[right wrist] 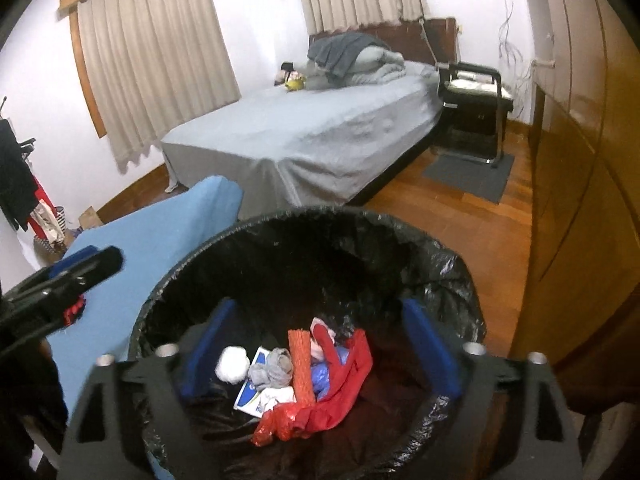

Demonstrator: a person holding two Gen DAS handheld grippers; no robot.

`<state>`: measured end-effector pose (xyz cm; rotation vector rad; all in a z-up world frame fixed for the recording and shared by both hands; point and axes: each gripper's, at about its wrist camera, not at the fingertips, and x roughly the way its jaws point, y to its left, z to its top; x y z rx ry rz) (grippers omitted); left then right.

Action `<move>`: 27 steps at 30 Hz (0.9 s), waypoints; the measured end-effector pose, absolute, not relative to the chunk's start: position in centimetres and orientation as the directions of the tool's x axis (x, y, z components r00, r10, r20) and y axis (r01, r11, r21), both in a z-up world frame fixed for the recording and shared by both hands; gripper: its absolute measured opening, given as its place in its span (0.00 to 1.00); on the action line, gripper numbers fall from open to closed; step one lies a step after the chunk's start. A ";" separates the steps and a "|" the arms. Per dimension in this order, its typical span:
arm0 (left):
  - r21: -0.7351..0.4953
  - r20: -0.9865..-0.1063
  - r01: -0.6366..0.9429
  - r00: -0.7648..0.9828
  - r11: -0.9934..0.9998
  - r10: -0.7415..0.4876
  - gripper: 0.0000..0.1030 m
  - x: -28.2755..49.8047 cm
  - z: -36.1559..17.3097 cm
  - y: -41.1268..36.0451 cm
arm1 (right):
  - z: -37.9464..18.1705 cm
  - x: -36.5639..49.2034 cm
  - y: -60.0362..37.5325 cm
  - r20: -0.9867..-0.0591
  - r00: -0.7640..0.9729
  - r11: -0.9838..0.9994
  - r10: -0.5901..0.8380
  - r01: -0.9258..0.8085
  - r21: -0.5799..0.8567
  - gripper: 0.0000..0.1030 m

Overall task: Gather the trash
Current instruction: 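Carry tissue and red glove over the bin and release both, then move both open tools from the bin to the orange mesh on the mat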

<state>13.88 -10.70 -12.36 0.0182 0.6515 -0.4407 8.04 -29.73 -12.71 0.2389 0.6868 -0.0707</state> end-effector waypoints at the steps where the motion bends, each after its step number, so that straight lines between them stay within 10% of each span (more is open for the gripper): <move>1: -0.111 -0.584 0.385 0.721 0.916 -0.373 0.84 13.9 -11.9 -9.9 | -12.4 7.9 -29.5 -0.628 0.778 0.970 0.011 0.144 0.195 0.95; 27: -0.035 -0.549 -0.054 0.835 0.998 0.026 0.87 13.1 -10.5 13.1 | -10.9 15.6 -10.9 -0.578 0.763 0.955 0.289 -0.190 0.226 0.95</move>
